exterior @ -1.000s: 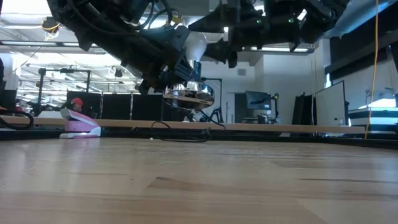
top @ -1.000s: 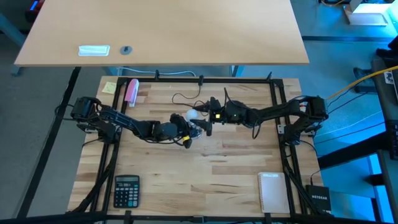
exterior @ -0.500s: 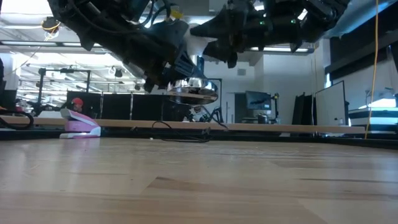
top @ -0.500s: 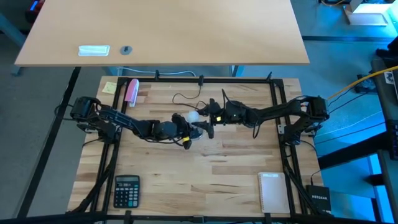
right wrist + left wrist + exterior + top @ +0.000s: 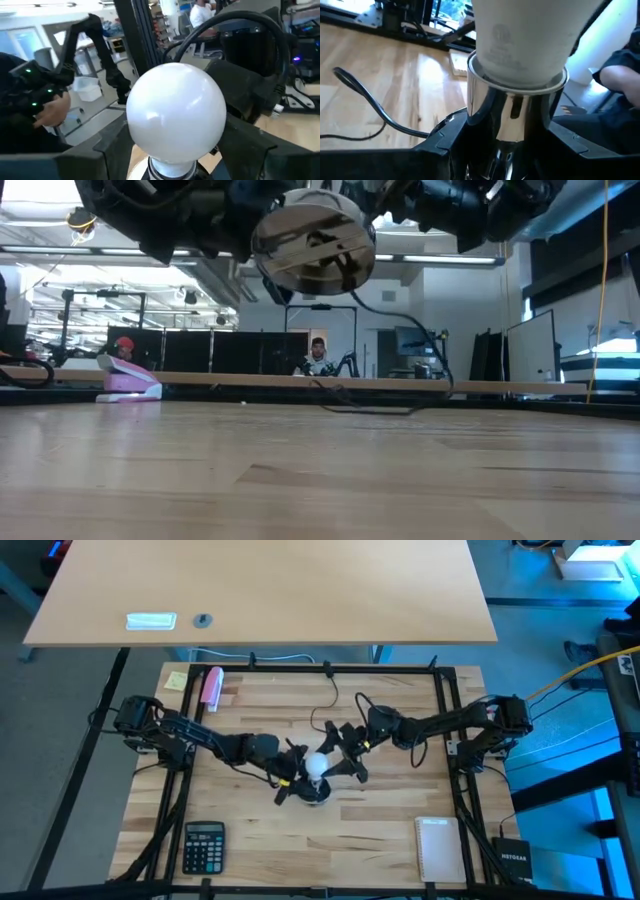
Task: Screw lightbulb
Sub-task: Remove the lightbulb from the lamp
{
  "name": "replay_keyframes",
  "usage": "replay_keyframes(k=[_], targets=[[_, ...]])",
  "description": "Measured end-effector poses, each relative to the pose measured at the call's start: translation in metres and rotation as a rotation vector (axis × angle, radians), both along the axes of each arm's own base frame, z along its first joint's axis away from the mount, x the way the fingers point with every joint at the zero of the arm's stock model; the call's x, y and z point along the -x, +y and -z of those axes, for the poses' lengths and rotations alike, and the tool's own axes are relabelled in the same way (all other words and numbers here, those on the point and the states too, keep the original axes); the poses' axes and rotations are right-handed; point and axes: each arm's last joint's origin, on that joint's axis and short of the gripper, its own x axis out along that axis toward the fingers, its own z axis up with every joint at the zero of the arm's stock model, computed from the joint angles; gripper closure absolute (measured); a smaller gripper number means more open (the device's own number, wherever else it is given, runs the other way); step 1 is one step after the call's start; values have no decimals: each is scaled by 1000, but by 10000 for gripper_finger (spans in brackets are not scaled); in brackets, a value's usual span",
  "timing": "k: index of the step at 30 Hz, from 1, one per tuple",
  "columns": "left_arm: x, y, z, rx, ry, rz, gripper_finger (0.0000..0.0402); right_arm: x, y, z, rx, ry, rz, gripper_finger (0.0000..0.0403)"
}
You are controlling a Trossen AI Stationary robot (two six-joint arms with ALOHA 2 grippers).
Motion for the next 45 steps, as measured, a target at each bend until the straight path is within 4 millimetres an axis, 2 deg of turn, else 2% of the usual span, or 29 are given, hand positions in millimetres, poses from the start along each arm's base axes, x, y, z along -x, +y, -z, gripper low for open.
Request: replay_keyframes(k=[6, 9, 14, 19, 22, 27, 34, 40, 45], targets=[[0, 3, 4, -6, 40, -80, 233, -3, -4, 2, -6, 62, 84, 97], [1, 5, 7, -23, 64, -163, 233, -5, -12, -1, -7, 105, 115, 68], [2, 11, 13, -58, 128, -337, 233, 6, -32, -6, -23, 314, 241, 43], [4, 16, 19, -106, 184, -511, 233, 25, -41, -7, 38, 465, 490, 39], [6, 19, 22, -131, 218, -547, 233, 25, -35, -1, 77, 486, 584, 39], [7, 21, 23, -136, 231, -570, 233, 19, -21, 12, 103, 440, 631, 38], [7, 21, 23, -141, 230, -570, 233, 17, -22, 27, 137, 489, 617, 38], [7, 21, 24, -142, 241, -571, 233, 19, -29, 28, 125, 552, 675, 38], [7, 21, 24, -138, 244, -573, 233, 18, -35, 20, 139, 660, 676, 38]])
